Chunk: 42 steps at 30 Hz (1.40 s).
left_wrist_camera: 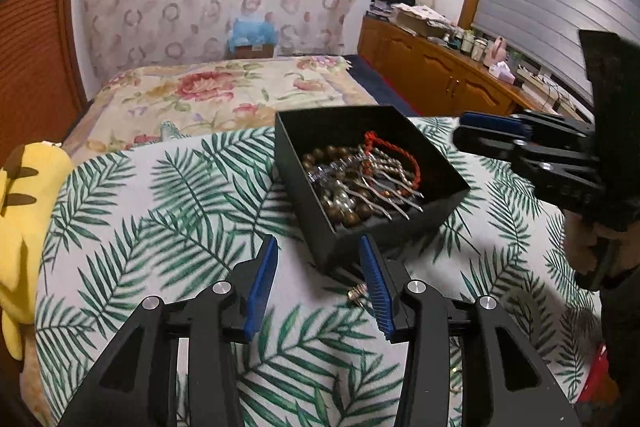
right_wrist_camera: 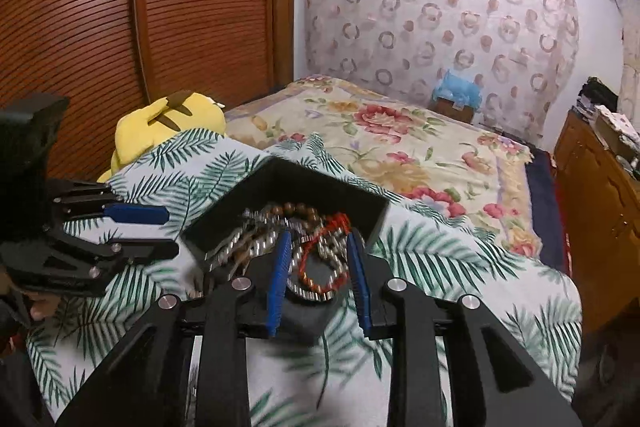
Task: Organize jewelry
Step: 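Move the left tool to the gold ring while the right tool reaches the jade bangle, then grasp the gold ring with the left tool while the right tool lifts the jade bangle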
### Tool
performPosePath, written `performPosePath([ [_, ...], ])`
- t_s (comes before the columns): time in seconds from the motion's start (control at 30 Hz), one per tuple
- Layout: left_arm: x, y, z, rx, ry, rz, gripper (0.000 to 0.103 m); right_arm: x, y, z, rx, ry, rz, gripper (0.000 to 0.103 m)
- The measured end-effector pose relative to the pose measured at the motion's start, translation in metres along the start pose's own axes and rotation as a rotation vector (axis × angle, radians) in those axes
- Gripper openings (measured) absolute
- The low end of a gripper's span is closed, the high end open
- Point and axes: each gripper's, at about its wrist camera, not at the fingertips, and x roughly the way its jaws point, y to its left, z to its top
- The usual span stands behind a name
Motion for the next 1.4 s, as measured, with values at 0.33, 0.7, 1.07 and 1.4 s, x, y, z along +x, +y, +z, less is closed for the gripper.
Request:
performPosePath([
  [0.33, 0.011, -0.012, -0.022, 0.028, 0.071, -0.021, 0.041, -0.031, 0.001, -0.087, 0.082, 0.166, 0.008, 0.031],
  [0.7, 0.025, -0.024, -0.024, 0.065, 0.115, -0.025, 0.041, -0.036, 0.023, -0.122, 0.035, 0.254, 0.029, 0.031],
  [1.07, 0.038, -0.033, -0.02, 0.099, 0.135, -0.005, 0.034, -0.039, 0.004, -0.116, 0.077, 0.183, -0.013, 0.008],
  [1.4, 0.034, -0.028, -0.02, 0.08, 0.114, -0.006, 0.008, -0.052, -0.014, -0.094, 0.089, 0.104, -0.06, 0.008],
])
